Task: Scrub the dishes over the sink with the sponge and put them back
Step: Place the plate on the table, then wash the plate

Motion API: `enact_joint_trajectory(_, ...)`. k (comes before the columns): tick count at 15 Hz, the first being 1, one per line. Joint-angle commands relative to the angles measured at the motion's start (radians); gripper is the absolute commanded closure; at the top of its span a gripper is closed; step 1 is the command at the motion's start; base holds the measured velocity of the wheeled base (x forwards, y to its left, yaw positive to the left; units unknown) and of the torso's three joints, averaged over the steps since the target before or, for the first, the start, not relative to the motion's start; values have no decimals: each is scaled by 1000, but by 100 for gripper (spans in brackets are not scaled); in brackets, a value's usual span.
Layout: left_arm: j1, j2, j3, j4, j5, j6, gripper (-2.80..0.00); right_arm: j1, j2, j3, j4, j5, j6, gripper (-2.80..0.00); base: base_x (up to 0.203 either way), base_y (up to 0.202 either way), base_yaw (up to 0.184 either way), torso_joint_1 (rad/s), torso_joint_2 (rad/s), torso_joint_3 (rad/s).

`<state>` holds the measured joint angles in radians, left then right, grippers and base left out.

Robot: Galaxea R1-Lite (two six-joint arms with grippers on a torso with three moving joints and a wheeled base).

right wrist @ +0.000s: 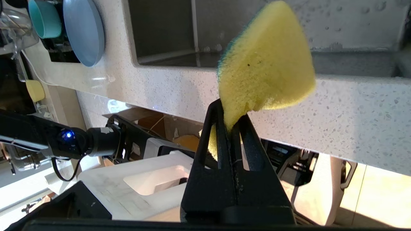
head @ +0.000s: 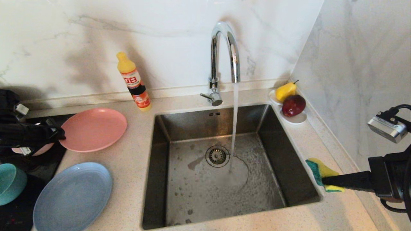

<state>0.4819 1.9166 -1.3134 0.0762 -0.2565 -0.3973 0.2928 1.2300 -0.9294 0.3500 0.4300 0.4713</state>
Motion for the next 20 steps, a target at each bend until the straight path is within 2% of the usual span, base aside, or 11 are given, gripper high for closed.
enact_joint_trajectory(1, 0, -2, -4, 12, 19, 0, 0, 0, 2, 4, 1, 3, 3, 0, 0, 0, 0, 0, 0, 0)
enact_joint_trajectory(2, 0, 3, -1, 11, 24, 3, 0, 0, 2, 5, 1, 3, 3, 0, 0, 0, 0, 0, 0, 0)
enact_joint_trajectory(3, 0, 7, 5, 11, 25, 19, -280, 0, 4, 4, 1, 3, 3, 0, 0, 0, 0, 0, 0, 0)
enact_joint_trajectory(9, 1, -86, -1, 32, 23, 21, -280, 0, 8, 4, 1, 3, 3, 0, 0, 0, 0, 0, 0, 0)
enact_joint_trajectory(10, 1, -117, 0, 81, 27, 40, -280, 0, 9, 4, 1, 3, 3, 0, 0, 0, 0, 0, 0, 0)
enact_joint_trajectory(11, 2, -154, -2, 163, 35, 95, -280, -5, 13, 4, 0, 3, 3, 0, 0, 0, 0, 0, 0, 0)
enact_joint_trajectory(12, 11, -175, -3, 246, 45, 159, 0, -11, 17, 6, 0, 3, 3, 0, 0, 0, 0, 0, 0, 0)
enact_joint_trajectory(14, 33, -195, 6, 410, 95, 302, 0, -12, 20, 16, 0, 1, -1, 0, 0, 0, 0, 0, 0, 0)
enact_joint_trajectory(15, 50, -201, 33, 460, 121, 371, 0, -15, 23, 20, 0, 1, -3, 0, 0, 0, 0, 0, 0, 0)
enact_joint_trajectory(16, 73, -211, 70, 473, 133, 410, 0, -17, 26, 24, 0, 1, -2, 0, 0, 0, 0, 0, 0, 0)
enact_joint_trajectory(20, 88, -231, 228, 447, 187, 436, 0, -18, 53, 43, -8, 1, 0, 0, 0, 0, 0, 0, 0, 0)
